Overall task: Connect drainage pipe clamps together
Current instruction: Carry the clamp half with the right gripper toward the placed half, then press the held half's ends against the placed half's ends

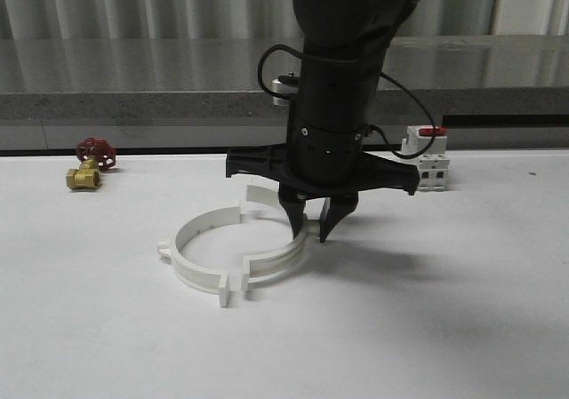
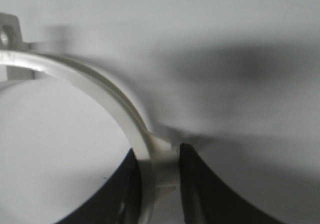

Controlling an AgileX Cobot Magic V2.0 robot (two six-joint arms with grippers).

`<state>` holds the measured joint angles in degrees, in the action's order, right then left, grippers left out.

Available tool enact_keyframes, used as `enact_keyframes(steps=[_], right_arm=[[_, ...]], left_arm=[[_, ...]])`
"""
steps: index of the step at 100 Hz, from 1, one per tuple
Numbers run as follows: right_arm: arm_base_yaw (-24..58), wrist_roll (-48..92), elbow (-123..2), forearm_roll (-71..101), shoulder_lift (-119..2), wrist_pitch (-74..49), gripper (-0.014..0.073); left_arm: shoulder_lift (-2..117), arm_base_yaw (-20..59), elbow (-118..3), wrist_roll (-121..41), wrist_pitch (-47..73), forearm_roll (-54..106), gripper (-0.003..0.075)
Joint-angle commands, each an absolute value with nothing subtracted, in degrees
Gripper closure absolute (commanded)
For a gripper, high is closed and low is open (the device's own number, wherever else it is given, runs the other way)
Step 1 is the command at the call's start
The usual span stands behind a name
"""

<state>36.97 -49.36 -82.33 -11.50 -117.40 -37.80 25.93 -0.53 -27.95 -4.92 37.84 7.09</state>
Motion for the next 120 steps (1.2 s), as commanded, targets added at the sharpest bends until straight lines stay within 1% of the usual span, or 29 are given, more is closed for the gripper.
enact_keyframes(steps=[1, 88, 95, 99, 116, 120], right_arm=[[37.1, -49.4, -84.0, -12.4, -114.2, -36.2, 0.0629], [37.8, -49.4, -84.0, -10.1, -115.6, -35.5, 0.0620], [37.8, -49.4, -84.0, -10.0, -115.6, -35.5, 0.0578], [37.8, -49.4, -84.0, -10.0, -115.6, -35.5, 0.0533], [37.8, -49.4, -84.0, -10.0, -115.6, -35.3, 0.0291], [37.8, -49.4, -84.0, -10.0, -115.6, -35.2, 0.0249]], left_arm=[[26.2, -0.6, -29.5, -4.9, 33.4, 8.1, 0.0741], [26.2, -0.6, -29.5, -4.9, 33.4, 8.4, 0.0741], [26.2, -0.6, -29.5, -4.9, 33.4, 8.4, 0.0741], [26.2, -0.6, -29.5, -4.9, 33.4, 8.4, 0.0741], [26.2, -0.6, -29.5, -4.9, 33.4, 8.4, 0.0741], [26.2, -0.6, -29.5, -4.9, 33.4, 8.4, 0.0741]])
